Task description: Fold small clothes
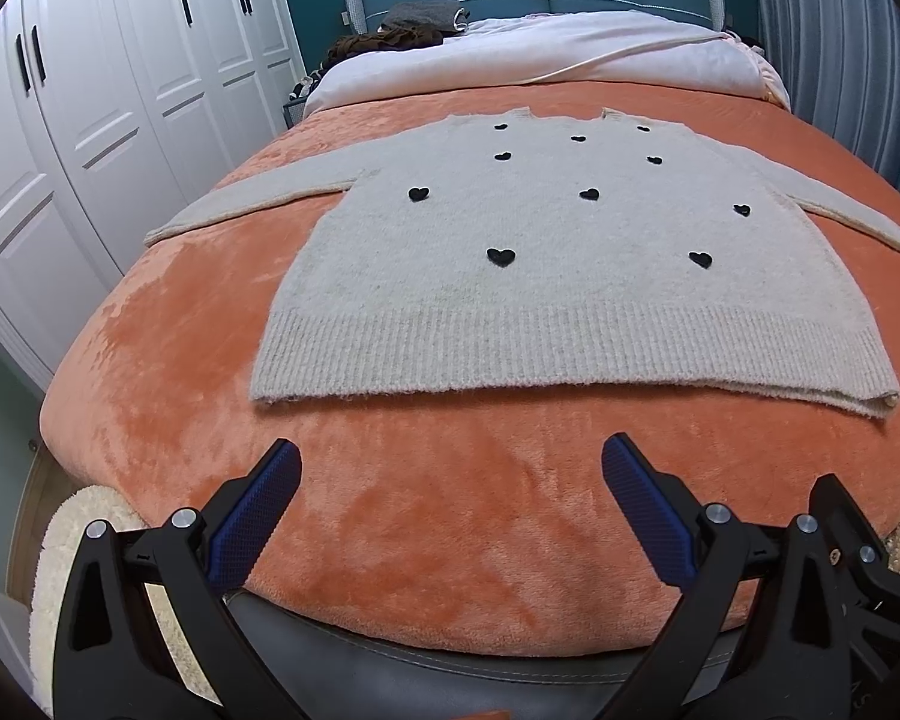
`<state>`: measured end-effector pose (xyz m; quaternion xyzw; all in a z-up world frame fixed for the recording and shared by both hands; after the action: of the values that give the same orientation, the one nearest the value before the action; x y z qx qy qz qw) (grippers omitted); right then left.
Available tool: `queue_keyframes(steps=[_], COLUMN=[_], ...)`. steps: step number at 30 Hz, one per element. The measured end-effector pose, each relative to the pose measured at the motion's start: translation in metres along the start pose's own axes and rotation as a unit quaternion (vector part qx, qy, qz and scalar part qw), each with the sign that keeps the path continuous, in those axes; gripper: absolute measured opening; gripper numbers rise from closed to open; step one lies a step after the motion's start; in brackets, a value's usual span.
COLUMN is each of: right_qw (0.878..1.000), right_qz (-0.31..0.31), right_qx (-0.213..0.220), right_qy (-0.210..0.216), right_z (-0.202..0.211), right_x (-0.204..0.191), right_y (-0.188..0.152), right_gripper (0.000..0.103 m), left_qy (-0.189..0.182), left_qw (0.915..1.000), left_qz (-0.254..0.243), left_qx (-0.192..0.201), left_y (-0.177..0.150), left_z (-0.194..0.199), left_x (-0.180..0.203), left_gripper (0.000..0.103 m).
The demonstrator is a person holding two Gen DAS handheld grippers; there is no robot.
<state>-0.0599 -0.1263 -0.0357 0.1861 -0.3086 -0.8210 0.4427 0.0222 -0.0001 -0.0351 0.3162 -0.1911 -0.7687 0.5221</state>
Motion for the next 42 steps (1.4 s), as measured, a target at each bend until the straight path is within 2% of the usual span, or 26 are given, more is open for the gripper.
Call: queue_keyframes(steps=[42], right_qw=[1.000], right_qz=[-0.002], right_qx=[-0.003], right_qy=[0.001], right_z=[-0.0020], right_x=[0.0014], right_y=[-0.0008], right_gripper=[0.098], left_qy=[0.002], left_qw=[1.0000], left_qz=[0.000], left_qx=[0.001], left_y=[-0.0010], left_z=[-0.0002], left_x=[-0.0014], left_gripper=[0.098])
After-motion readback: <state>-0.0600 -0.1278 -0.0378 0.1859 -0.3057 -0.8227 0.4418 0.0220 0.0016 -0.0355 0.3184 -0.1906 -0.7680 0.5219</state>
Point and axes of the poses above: each gripper's, at about its wrist camera, not at the fingertips, and z roughly against the way its jaws point, x to its right, y to its top, the point moved 4 cm from there along -z, roughly the way its jaws point, and after that the axes turned 12 degrees about -z, right-handed, at the moved point
